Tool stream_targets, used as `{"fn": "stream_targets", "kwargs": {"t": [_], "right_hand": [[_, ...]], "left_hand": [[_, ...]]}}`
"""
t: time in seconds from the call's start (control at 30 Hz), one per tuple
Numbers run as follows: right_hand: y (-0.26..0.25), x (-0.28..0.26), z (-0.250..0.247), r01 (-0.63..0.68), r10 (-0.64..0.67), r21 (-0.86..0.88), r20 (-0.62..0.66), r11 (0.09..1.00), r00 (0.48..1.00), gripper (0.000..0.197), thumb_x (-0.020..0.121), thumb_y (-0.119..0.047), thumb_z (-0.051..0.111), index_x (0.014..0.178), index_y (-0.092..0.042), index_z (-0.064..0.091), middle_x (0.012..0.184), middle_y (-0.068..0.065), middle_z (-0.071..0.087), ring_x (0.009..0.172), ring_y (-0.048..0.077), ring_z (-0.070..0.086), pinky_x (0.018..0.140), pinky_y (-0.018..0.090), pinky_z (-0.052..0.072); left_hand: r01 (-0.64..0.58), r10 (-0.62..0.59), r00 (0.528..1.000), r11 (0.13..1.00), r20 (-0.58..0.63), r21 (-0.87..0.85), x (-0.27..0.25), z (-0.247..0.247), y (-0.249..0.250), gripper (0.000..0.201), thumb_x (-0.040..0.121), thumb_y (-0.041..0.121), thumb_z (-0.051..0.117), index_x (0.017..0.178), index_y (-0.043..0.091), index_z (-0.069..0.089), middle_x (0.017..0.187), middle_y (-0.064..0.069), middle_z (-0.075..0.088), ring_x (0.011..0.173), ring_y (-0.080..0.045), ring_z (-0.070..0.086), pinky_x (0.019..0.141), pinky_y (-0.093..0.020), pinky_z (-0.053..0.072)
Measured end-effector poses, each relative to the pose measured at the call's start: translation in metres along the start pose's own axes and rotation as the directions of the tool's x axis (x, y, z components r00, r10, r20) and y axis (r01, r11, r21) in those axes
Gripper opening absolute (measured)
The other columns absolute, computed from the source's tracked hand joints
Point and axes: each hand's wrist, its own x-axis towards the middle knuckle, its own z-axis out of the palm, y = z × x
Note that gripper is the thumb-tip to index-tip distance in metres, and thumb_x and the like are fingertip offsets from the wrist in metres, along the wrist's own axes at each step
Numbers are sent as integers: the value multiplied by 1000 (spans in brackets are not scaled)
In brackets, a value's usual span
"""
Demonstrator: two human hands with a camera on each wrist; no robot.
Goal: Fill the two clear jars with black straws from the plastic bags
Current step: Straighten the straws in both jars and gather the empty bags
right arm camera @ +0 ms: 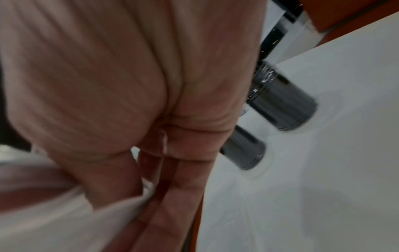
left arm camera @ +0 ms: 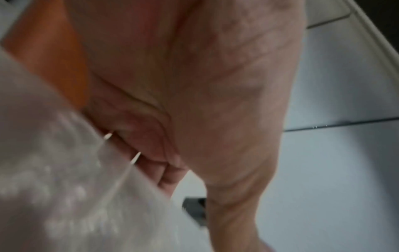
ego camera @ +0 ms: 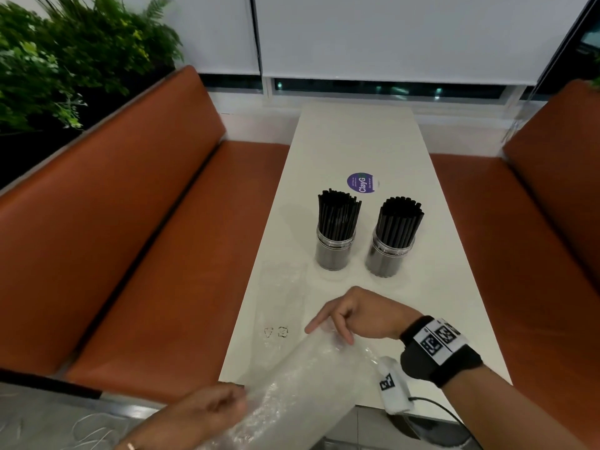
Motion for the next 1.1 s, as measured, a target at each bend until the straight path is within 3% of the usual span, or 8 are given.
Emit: {"fn": "stream_targets", "kwargs": {"t": [0.1,0.2,0.43,0.53,0.7,0.83,1.0,1.1], "right_hand": [[-12,22,12,86,-86,8,-46,996,995,40,85,23,48,76,-2,78,121,4,81,120,16,72,111,45,53],[-15,32,10,67,-16,189,-258,980,966,19,105,-22,65,121,-24,75,124,2,78,105,31,73,85,38,60],[10,46,25,-205,417,548,-296,811,859,110,70,-88,68,153,-21,41,138,1,66,119,25,69,105,48,58],[20,61,52,-305,487,529,-247,792,838,128,59,-90,72,160,-26,26,150,4,54,133,26,57,113,46,49],[38,92,83,-333,571,559,-327,759,753,150,45,-93,79,163,-20,23,165,4,39,144,23,49,116,45,46],[49,109,94,-360,566,486,-387,796,728,149,45,-71,94,162,-10,25,162,9,42,146,23,48,116,40,48],[65,130,96,-406,631,522,-382,750,675,107,57,-29,96,147,-9,41,145,10,55,127,24,60,104,37,58],[66,135,94,-400,622,521,-370,754,690,46,69,-12,88,108,-7,63,117,11,70,105,24,67,81,31,59]], "left_hand": [[-3,13,997,991,75,-137,11,16,8,29,94,46,76,102,18,76,87,16,70,82,-1,63,75,-18,44],[-42,-2,983,970,-182,-239,29,23,-7,43,80,54,83,85,12,73,71,1,56,65,-14,47,55,-23,35],[-120,-172,787,899,-593,-421,80,2,-28,21,98,37,72,112,23,79,100,-22,79,84,-44,73,72,-45,62],[-133,-160,793,896,-588,-423,108,0,-28,20,99,34,72,117,28,78,104,-9,83,91,-41,76,82,-56,63],[38,-191,824,958,-534,-284,142,7,-34,7,100,22,71,99,18,76,69,-1,68,52,-12,55,50,-27,46],[219,-165,789,975,-592,21,153,7,-38,11,94,38,75,94,33,66,71,13,65,62,-7,57,50,-19,41],[327,-186,695,942,-695,76,160,13,-50,88,80,49,86,151,20,44,138,-7,54,115,-29,64,81,-36,51],[381,-251,694,923,-675,48,161,13,-46,98,76,56,86,153,14,41,139,-11,60,118,-33,65,86,-38,53]]}}
